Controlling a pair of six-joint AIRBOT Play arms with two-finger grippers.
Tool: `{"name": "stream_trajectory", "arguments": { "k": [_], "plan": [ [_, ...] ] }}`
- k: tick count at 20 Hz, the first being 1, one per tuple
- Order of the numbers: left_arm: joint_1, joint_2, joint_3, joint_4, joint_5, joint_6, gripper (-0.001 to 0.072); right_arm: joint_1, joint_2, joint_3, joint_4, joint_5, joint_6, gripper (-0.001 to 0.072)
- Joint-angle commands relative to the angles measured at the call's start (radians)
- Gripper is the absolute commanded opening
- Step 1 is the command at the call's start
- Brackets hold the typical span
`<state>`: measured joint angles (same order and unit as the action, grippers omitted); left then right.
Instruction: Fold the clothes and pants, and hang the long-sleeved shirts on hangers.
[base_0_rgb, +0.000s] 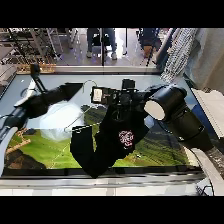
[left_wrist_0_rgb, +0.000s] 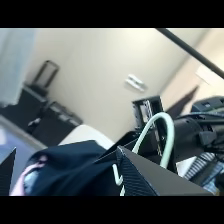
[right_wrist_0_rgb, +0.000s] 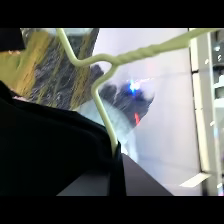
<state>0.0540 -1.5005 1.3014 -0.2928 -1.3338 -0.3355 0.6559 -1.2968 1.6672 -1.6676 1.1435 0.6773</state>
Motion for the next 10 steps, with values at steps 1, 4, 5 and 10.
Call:
{"name": "stream_trajectory", "arguments": {
  "k": [1, 4, 5, 10],
  "plan": [
    [0.117, 0.068, 0.064, 0.242, 0.064, -0.338, 0.0702, -0.026, 0.000, 0.000, -0.035, 0.001, 0.137, 0.0035],
    [0.160, 0.191, 0.094, 0.700, 0.074, -0.913, 0.0701, -0.099, 0.000, 0.000, -0.177, -0.113, 0.374, 0.0034],
    [0.151, 0.222, 0.094, 0.792, 0.044, -1.032, 0.0701, -0.125, 0.000, 0.000, -0.189, -0.153, 0.388, 0.0034],
    [-0.052, 0.231, 0.093, 0.854, -0.035, -1.216, 0.0702, -0.150, 0.004, 0.003, -0.229, -0.265, 0.384, 0.0035]
  ]
}}
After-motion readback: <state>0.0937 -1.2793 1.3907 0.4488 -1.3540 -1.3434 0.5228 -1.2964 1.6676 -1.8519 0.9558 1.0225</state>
